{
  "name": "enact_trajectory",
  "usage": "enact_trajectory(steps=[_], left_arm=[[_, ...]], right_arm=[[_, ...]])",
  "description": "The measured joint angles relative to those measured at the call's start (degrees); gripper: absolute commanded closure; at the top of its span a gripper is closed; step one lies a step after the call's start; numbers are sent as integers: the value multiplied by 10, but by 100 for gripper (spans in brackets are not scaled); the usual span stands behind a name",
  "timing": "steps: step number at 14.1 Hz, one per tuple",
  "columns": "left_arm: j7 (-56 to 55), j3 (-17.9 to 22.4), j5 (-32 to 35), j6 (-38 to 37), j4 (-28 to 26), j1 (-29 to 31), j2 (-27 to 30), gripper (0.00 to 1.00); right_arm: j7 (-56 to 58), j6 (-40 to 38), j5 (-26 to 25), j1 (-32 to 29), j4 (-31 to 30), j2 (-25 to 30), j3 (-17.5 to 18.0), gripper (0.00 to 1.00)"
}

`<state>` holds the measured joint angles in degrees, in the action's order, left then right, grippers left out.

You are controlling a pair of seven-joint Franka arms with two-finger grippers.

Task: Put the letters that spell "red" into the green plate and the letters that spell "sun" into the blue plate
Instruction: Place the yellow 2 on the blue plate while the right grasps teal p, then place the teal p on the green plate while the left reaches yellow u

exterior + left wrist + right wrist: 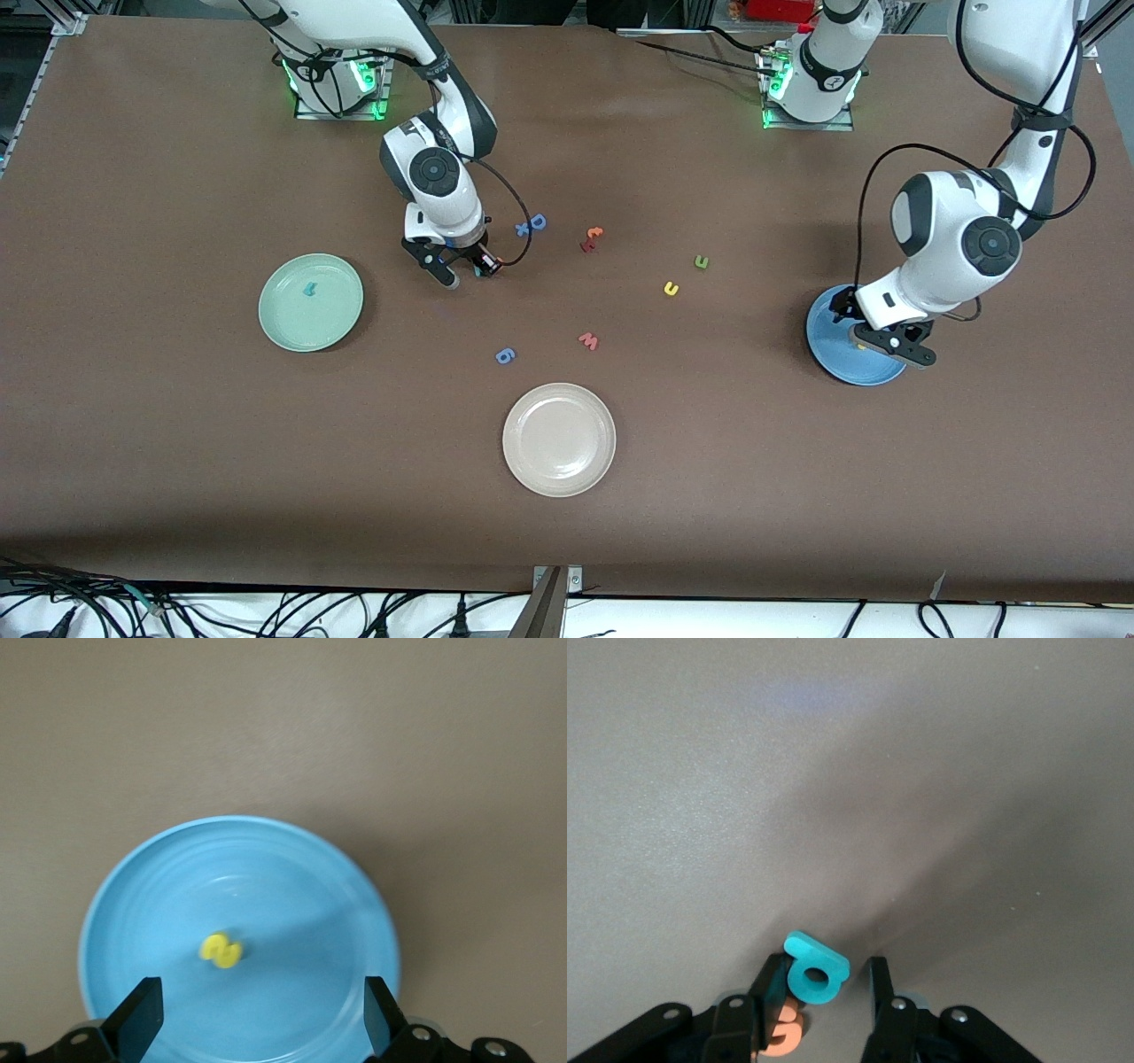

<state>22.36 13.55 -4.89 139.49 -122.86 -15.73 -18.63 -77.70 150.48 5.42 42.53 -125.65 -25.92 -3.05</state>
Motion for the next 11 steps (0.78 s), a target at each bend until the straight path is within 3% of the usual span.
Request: enact_trajectory(steps=[1,4,11], left_arm=[[-40,-12,0,-10,0,-7,6,0],[-133,-57,0,-34,0,-18,24,0],[-305,-141,0,-38,-2,-33,26,0]], right_arm=[[-1,0,0,0,0,0,0,70],[-1,3,0,2,2,0,0,79],[6,-3,0,2,3,1,-3,80]])
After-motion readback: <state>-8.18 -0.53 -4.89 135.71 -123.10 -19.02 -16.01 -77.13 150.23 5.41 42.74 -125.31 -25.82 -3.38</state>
